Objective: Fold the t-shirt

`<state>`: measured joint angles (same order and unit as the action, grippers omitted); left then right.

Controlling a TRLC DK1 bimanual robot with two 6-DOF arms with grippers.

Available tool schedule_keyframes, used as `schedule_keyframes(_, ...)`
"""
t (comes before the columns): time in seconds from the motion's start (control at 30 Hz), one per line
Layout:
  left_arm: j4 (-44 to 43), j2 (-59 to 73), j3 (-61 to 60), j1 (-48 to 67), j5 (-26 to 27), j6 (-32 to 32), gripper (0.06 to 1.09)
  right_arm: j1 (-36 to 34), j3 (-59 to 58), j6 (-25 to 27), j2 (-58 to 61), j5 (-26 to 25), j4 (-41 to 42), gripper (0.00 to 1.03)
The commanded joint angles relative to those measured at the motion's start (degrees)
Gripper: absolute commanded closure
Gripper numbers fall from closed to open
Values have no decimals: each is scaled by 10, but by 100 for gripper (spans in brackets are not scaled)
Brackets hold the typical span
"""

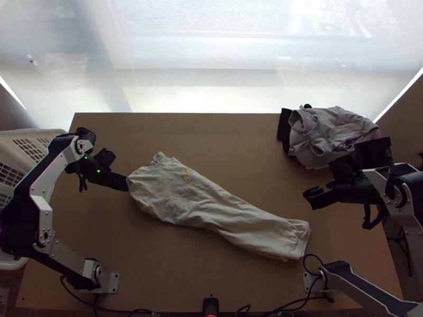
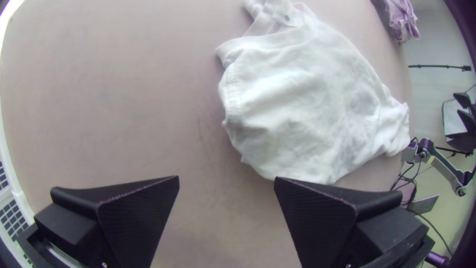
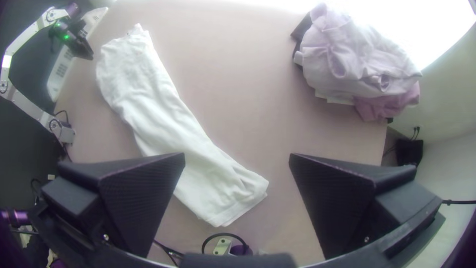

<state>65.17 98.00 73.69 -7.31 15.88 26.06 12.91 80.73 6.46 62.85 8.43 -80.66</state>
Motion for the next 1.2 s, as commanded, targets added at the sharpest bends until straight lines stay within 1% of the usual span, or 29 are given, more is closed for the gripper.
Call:
schedule_keyframes(0.0,-23,15,-7,5,74,-37,15,1,-5,2,-9,0,-1,5)
schedule_keyframes(0.43,-142,39,-4,19,101,-132,15,5,-11,8,-17,0,-5,5)
schedule_keyframes(0.5,-150,44,-3,31,102,-146,16,5,-14,8,-19,0,-5,5)
schedule_keyframes(0.53,-153,47,-5,38,104,-148,21,5,-14,8,-19,0,-5,5)
schedule_keyframes(0.57,-160,48,-8,44,109,-152,33,5,-15,8,-19,0,-5,5)
schedule_keyframes(0.6,-169,53,-10,47,121,-158,47,5,-14,8,-19,0,-5,5)
schedule_keyframes(0.67,-178,62,-10,51,141,-170,79,5,-15,8,-19,0,-8,5)
schedule_keyframes(0.7,-180,68,-7,51,148,-176,91,5,-14,9,-19,-1,-9,5)
schedule_keyframes(0.73,-181,71,-7,51,155,-178,100,5,-14,10,-19,-1,-10,5)
schedule_keyframes(0.77,-180,73,-7,51,159,-179,105,5,-14,11,-19,-2,-11,5)
schedule_keyframes(0.9,-152,65,-5,30,164,-169,105,5,-14,12,-19,-6,-13,5)
schedule_keyframes(1.0,-91,32,41,-18,164,-159,105,4,-13,11,-21,-7,-14,5)
schedule_keyframes(1.07,-29,-1,122,-64,168,-160,105,1,-11,11,-21,-7,-14,5)
schedule_keyframes(1.13,56,-14,244,-104,180,-147,105,1,-13,11,-22,-7,-15,5)
schedule_keyframes(1.17,102,-14,322,-124,180,-131,105,1,-15,11,-22,-7,-15,5)
